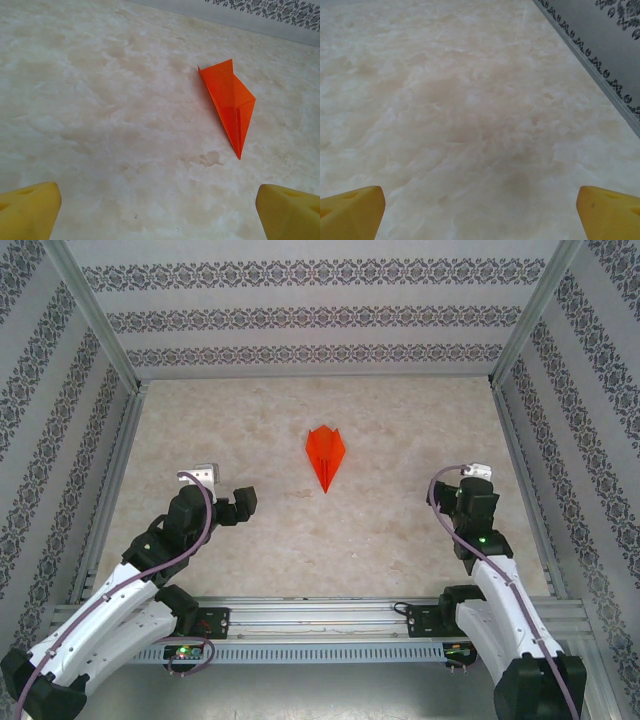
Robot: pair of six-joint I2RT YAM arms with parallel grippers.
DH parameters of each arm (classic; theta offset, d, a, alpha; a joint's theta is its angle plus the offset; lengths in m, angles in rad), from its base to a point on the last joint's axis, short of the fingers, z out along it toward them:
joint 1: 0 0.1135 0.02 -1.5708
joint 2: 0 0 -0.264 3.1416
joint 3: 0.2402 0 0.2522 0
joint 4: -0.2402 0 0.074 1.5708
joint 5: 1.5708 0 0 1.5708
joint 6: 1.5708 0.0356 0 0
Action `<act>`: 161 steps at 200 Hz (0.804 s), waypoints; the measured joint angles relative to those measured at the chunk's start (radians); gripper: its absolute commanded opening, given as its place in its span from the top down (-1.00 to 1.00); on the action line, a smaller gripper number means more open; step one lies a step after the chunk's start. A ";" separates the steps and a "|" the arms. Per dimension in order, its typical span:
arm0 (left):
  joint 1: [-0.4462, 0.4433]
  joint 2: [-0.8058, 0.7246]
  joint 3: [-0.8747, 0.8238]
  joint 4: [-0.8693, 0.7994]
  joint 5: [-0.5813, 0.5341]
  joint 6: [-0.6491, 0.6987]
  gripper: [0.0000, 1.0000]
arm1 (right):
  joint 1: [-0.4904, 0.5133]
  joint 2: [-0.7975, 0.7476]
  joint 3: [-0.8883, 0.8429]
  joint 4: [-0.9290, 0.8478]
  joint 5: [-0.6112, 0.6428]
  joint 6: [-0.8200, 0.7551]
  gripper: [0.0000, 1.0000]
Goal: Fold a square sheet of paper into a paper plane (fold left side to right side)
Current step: Reset both arms
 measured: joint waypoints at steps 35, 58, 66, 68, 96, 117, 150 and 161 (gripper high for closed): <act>0.000 0.000 0.000 -0.001 -0.005 0.004 -1.00 | -0.013 0.101 -0.084 0.200 -0.042 -0.054 -0.96; 0.000 0.000 0.000 -0.001 -0.006 0.009 -1.00 | -0.046 0.171 -0.117 0.356 -0.081 -0.057 -0.96; 0.000 0.001 0.003 -0.003 -0.006 0.011 -1.00 | -0.056 0.197 -0.125 0.404 -0.095 -0.057 -0.96; 0.001 0.002 0.004 -0.004 -0.007 0.011 -1.00 | -0.059 0.204 -0.126 0.415 -0.098 -0.057 -0.96; 0.006 0.004 0.011 -0.005 -0.010 0.016 -1.00 | -0.076 0.292 -0.129 0.566 -0.142 -0.060 -0.97; 0.010 0.013 0.011 -0.005 -0.011 0.016 -1.00 | -0.080 0.371 -0.129 0.685 -0.169 -0.066 -0.96; 0.013 0.028 0.012 -0.006 -0.011 0.019 -1.00 | -0.093 0.494 -0.129 0.835 -0.217 -0.071 -0.96; 0.014 0.030 0.013 -0.006 -0.011 0.020 -1.00 | -0.099 0.530 -0.127 0.875 -0.236 -0.071 -0.96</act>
